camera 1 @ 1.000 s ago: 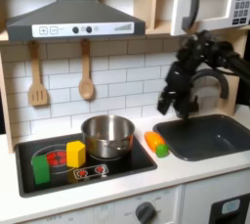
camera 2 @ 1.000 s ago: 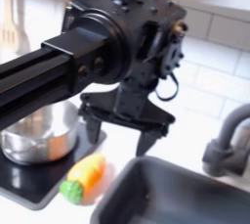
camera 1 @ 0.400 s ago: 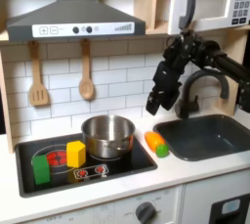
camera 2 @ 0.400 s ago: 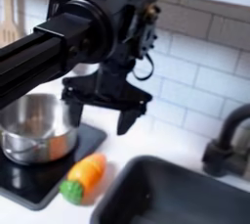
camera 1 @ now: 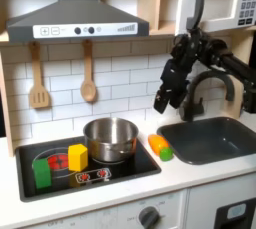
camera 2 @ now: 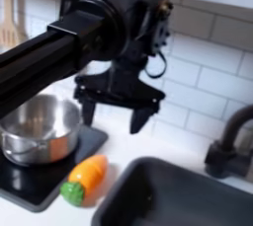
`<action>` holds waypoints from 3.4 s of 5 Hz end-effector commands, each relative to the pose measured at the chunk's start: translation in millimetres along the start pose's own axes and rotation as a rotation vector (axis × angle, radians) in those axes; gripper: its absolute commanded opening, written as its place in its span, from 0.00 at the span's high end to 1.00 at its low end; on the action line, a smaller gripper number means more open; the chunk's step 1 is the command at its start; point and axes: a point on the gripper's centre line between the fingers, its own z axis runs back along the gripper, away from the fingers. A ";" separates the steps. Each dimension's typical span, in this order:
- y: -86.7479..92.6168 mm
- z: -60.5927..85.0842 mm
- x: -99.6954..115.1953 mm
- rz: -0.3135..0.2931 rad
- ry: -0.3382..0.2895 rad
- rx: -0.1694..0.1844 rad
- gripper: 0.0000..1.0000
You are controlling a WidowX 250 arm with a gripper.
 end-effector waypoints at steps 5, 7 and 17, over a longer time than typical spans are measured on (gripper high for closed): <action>-26.7 13.0 20.2 0.056 0.037 -0.034 0.00; -7.7 3.0 39.7 0.052 0.031 -0.014 0.00; 18.0 13.8 -36.0 -0.159 0.114 0.034 0.00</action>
